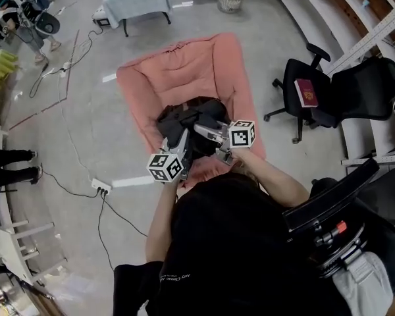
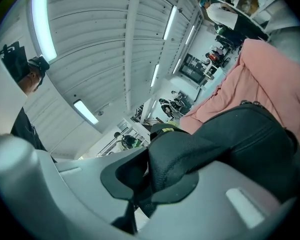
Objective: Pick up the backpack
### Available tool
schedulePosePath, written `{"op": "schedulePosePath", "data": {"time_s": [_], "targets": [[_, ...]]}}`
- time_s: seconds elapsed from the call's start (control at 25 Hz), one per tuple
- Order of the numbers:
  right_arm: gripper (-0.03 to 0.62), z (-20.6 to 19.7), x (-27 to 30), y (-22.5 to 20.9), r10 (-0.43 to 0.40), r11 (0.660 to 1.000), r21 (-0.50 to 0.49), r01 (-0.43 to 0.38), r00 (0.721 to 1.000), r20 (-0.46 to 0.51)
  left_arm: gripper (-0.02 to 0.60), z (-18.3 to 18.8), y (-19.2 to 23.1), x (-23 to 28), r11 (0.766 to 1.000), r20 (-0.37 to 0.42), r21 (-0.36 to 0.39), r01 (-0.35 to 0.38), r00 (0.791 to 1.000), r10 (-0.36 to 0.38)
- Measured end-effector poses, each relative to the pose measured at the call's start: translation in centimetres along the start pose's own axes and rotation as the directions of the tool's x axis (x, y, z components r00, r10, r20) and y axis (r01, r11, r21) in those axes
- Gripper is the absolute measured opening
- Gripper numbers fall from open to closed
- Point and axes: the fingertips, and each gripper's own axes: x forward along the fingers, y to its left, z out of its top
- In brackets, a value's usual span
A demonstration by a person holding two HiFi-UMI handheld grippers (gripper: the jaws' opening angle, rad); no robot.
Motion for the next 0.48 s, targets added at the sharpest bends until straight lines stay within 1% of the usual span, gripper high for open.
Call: {"op": "schedulePosePath", "data": {"time_s": [0.2,0.24,0.28,0.36,0.4,0.48], "targets": [[0.055,-1.4,-0.3,-0.4,-0.041,0.998,-0.049,0.040,0.999,-0.024,0.025,-1.1,0.0,-0.2,1.000,-0.019,0.025,-0.007,1.000,0.008],[0.055,-1.8,-0.3,-0.4,-0.061,0.995,-0.081,0.057,0.997,-0.044,0.025,-1.2,0.0,-0.3,0.999,-0.019,0.033,-0.010,1.000,0.011],[0.055,-2.2,-0.3,-0.5,-0.088,0.988,-0.134,0.077,0.993,-0.075,0.023,-1.2,0.0,-0.4,0.999,-0.019,0.040,-0.015,1.000,0.016],[0.055,-3.6,-0.3,-0.7,-0.151,0.959,-0.265,0.106,0.977,-0.154,0.023,-1.4,0.2,-0.6,0.998,-0.020,0.050,-0.037,0.999,0.039],[0.055,-4.4,-0.3,-0.7,-0.174,0.943,-0.315,0.109,0.967,-0.186,0.023,-1.7,0.3,-0.8,0.997,-0.022,0.053,-0.052,0.998,0.053],[0.055,-5.5,-0.5,-0.8,-0.198,0.924,-0.367,0.106,0.955,-0.223,0.022,-2.2,0.6,-1.1,0.996,-0.031,0.059,-0.074,0.997,0.076]]}}
